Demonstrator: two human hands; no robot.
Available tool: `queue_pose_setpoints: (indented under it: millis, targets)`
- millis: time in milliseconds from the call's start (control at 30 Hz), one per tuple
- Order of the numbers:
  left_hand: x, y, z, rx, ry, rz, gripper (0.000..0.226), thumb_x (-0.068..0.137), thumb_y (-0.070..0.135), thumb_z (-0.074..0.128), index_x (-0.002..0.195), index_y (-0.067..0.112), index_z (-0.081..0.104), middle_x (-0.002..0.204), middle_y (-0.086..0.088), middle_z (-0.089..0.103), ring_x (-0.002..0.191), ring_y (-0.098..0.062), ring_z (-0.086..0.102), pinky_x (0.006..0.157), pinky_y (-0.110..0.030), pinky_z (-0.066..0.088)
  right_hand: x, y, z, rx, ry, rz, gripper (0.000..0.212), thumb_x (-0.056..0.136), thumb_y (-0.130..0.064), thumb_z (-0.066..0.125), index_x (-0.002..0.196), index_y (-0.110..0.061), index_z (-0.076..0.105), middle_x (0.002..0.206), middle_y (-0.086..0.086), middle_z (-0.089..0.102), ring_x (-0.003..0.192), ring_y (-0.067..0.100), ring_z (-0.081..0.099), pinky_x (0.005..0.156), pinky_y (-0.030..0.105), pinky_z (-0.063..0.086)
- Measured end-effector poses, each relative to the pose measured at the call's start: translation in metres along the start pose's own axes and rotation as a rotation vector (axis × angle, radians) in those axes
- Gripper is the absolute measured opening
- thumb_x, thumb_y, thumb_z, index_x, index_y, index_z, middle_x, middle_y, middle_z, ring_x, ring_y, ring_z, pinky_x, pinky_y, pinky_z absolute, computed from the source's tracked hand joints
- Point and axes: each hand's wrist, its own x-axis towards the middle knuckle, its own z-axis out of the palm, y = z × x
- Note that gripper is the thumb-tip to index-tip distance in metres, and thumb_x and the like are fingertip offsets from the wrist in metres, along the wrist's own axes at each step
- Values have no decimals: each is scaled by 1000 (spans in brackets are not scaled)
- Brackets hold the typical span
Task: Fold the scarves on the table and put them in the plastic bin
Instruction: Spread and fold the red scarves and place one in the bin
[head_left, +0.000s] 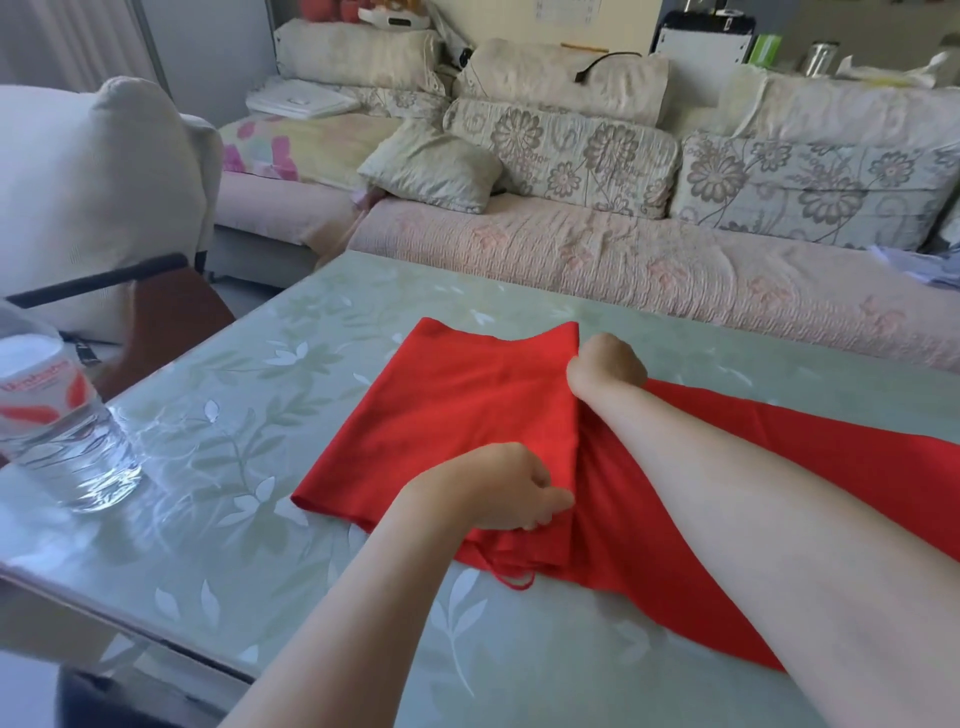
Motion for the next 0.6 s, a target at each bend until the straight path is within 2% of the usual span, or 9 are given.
queue_pose_setpoints:
  millis: [67, 167, 233, 300, 367, 433, 500, 600]
  targets:
    - [3, -7, -1, 7, 94, 17, 32, 91, 34, 51, 71, 14, 66, 72, 0, 72, 65, -17, 66, 70, -31, 55, -10, 2, 1, -150, -30, -56, 37, 89, -21, 57, 124, -11, 58, 129, 12, 57, 121, 32, 57, 97, 40, 46]
    - [9, -28, -5, 159, 519, 63, 22, 91, 29, 49, 79, 15, 60, 82, -2, 66, 84, -28, 61, 72, -39, 51, -31, -2, 4, -151, 75, -330, 42, 90, -24, 52, 131, -16, 54, 133, 12, 49, 124, 32, 48, 101, 42, 38]
    - [6, -45, -6, 267, 673, 10, 15, 92, 27, 47, 95, 23, 62, 99, 1, 60, 98, -27, 55, 81, -40, 48, -48, -5, 7, -112, 22, -480, 48, 91, -32, 52, 138, -24, 51, 141, 9, 46, 130, 31, 43, 106, 41, 33]
    - [-2, -65, -6, 361, 643, -149, 26, 95, 27, 44, 118, 29, 57, 119, 2, 53, 115, -25, 47, 92, -40, 42, -67, -3, 12, -141, -168, -552, 58, 94, -45, 50, 149, -27, 40, 156, 10, 32, 144, 30, 30, 115, 42, 25]
    - [-13, -85, -6, 345, 538, -271, 40, 98, 32, 42, 137, 30, 45, 141, 0, 44, 131, -27, 38, 104, -44, 35, -84, 3, 16, -201, -395, -586, 69, 99, -55, 42, 158, -27, 21, 166, 11, 12, 153, 28, 11, 123, 44, 13]
    - [-22, -99, -5, 352, 418, -283, 50, 99, 43, 42, 148, 34, 34, 156, -1, 28, 145, -27, 22, 117, -47, 22, -100, 11, 18, -227, -464, -600, 69, 101, -56, 34, 160, -26, 12, 167, 11, 3, 154, 28, 2, 124, 44, 6]
    - [-32, -104, -5, 349, 380, -220, 55, 96, 49, 46, 148, 37, 34, 159, 1, 25, 147, -26, 17, 119, -49, 17, -116, 17, 15, -161, -401, -649, 67, 100, -53, 40, 158, -26, 20, 166, 11, 10, 154, 27, 6, 124, 44, 9]
    - [-52, -103, -11, 292, 375, -97, 57, 84, 49, 59, 139, 39, 45, 148, 9, 39, 139, -20, 30, 114, -44, 28, -138, 27, 0, -13, -284, -840, 54, 88, -37, 58, 141, -32, 49, 153, 2, 37, 143, 23, 31, 118, 37, 23]
